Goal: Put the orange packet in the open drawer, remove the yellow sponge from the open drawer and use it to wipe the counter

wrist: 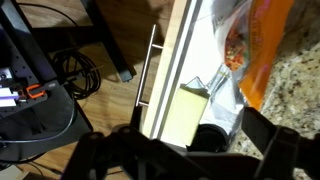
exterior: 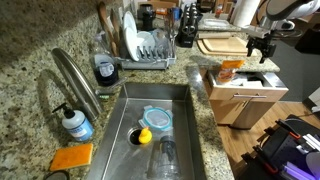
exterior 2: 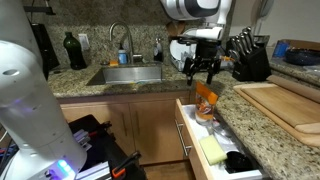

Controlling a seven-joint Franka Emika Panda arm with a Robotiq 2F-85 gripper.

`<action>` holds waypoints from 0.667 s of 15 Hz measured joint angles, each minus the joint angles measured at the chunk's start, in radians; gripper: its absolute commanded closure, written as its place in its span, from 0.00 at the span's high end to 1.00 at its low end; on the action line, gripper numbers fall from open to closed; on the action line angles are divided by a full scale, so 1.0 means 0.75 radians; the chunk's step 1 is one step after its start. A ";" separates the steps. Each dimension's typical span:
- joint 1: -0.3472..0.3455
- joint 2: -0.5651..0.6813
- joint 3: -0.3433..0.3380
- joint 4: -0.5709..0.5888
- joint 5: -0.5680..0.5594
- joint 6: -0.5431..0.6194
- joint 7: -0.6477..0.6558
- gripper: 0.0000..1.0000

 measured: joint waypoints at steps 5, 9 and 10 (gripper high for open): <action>-0.073 -0.017 -0.053 -0.197 -0.260 0.197 0.080 1.00; -0.088 -0.017 -0.061 -0.215 -0.279 0.227 0.082 1.00; -0.088 -0.018 -0.057 -0.215 -0.278 0.230 0.082 1.00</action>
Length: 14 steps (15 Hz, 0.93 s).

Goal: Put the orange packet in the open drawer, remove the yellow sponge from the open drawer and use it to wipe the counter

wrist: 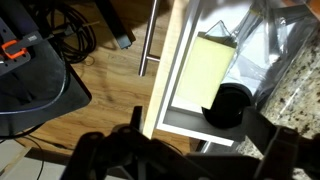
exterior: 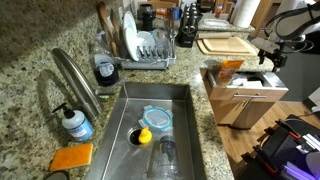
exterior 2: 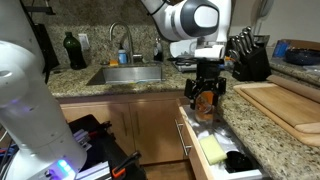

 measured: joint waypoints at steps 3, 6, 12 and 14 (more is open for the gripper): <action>-0.004 0.022 0.005 0.002 0.088 0.105 -0.106 1.00; -0.041 0.086 -0.001 0.025 0.262 0.172 -0.352 1.00; -0.064 0.142 -0.016 0.073 0.318 0.166 -0.499 1.00; -0.061 0.142 -0.017 0.074 0.318 0.176 -0.478 1.00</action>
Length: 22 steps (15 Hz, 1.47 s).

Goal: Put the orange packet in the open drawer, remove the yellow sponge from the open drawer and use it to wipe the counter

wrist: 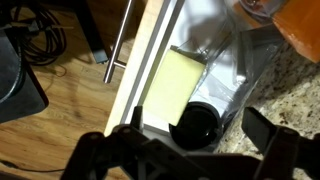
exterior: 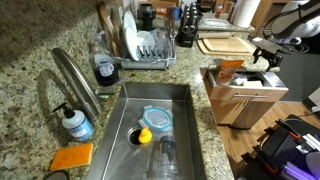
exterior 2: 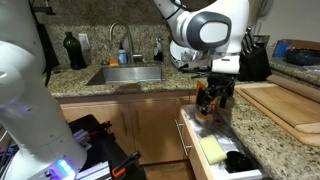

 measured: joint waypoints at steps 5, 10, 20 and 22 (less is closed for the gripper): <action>-0.007 0.115 -0.035 0.040 0.014 0.030 0.195 1.00; -0.002 0.277 -0.039 0.072 0.022 0.033 0.234 1.00; -0.021 0.328 -0.085 0.141 0.022 0.027 0.187 1.00; -0.033 0.345 -0.102 0.176 0.022 0.025 0.149 1.00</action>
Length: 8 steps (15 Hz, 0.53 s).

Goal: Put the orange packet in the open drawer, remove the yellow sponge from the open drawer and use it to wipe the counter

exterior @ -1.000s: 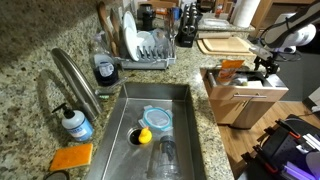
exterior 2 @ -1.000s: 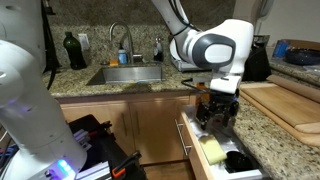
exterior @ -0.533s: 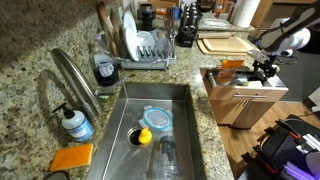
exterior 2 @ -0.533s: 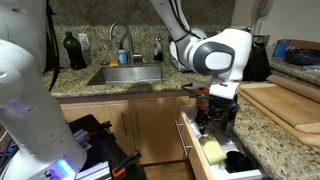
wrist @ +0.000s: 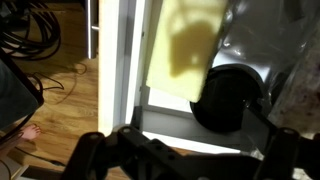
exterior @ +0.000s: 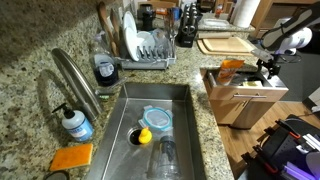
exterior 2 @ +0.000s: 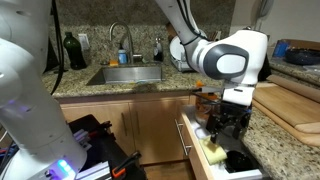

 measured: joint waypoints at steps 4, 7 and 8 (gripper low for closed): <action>-0.003 0.029 -0.013 0.035 -0.002 -0.003 -0.009 1.00; 0.000 0.047 -0.013 0.043 -0.001 -0.013 0.001 1.00; 0.001 0.065 -0.013 0.052 -0.001 -0.029 0.003 1.00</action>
